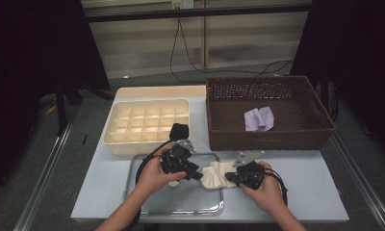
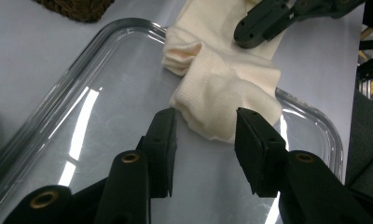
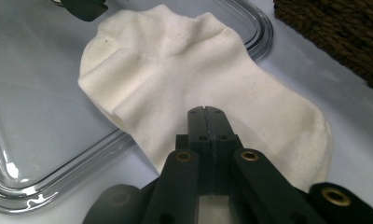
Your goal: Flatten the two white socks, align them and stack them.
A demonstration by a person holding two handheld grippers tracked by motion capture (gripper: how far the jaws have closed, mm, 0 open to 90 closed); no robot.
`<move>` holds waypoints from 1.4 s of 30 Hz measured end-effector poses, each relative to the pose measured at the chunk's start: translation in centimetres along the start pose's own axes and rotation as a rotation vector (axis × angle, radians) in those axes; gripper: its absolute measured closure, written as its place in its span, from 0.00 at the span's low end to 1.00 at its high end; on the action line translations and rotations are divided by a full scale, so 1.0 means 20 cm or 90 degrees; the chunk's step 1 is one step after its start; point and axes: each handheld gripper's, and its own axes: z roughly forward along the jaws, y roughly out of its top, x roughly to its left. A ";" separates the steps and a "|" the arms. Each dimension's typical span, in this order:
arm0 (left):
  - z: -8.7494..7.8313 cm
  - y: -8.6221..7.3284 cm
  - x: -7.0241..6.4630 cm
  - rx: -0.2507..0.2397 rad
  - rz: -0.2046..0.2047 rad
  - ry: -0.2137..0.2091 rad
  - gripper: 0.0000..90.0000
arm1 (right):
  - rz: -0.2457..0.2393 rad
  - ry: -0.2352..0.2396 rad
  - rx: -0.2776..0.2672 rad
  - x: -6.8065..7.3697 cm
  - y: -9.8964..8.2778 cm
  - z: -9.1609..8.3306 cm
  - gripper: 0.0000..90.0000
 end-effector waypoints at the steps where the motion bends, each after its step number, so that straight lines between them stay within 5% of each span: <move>1: 0.00 0.00 0.00 0.000 0.001 0.000 0.65 | -0.001 0.003 -0.001 0.00 0.00 0.00 1.00; 5: 0.00 0.01 0.00 -0.018 -0.019 -0.003 0.64 | -0.004 -0.001 0.004 0.01 0.00 -0.01 1.00; 13: 0.09 0.03 0.00 0.012 -0.016 -0.003 0.63 | 0.004 -0.005 0.007 0.01 -0.03 -0.04 1.00; 15: 0.12 0.03 0.00 0.036 0.004 -0.006 0.63 | 0.011 -0.006 0.007 0.01 -0.04 -0.05 1.00; 16: 0.13 0.03 -0.01 0.023 -0.004 -0.007 0.63 | 0.011 -0.002 0.004 0.01 -0.04 -0.05 1.00; 18: 0.13 0.04 -0.01 0.037 0.006 -0.006 0.64 | 0.014 -0.004 0.008 0.01 -0.04 -0.05 1.00; 19: 0.14 0.04 -0.02 0.027 -0.015 -0.006 0.65 | 0.013 -0.008 0.010 0.01 -0.04 -0.05 1.00; 24: 0.14 0.04 -0.01 0.024 -0.020 -0.009 0.66 | 0.006 -0.013 0.010 0.02 -0.01 -0.05 1.00; 28: 0.13 0.04 -0.01 0.023 -0.024 -0.010 0.65 | -0.004 -0.013 -0.018 0.04 0.03 -0.05 1.00; 30: 0.11 0.04 0.01 0.038 -0.004 -0.012 0.65 | -0.010 -0.012 -0.030 0.05 0.06 -0.04 1.00; 31: 0.11 0.03 0.00 0.022 -0.026 -0.008 0.65 | -0.010 -0.005 -0.032 0.05 0.07 -0.04 1.00; 33: 0.10 0.02 0.00 0.023 -0.022 -0.006 0.64 | -0.019 -0.003 -0.032 0.06 0.09 -0.02 1.00; 42: 0.11 0.00 0.00 0.024 -0.036 -0.009 0.64 | -0.023 0.008 0.016 0.05 0.07 0.04 1.00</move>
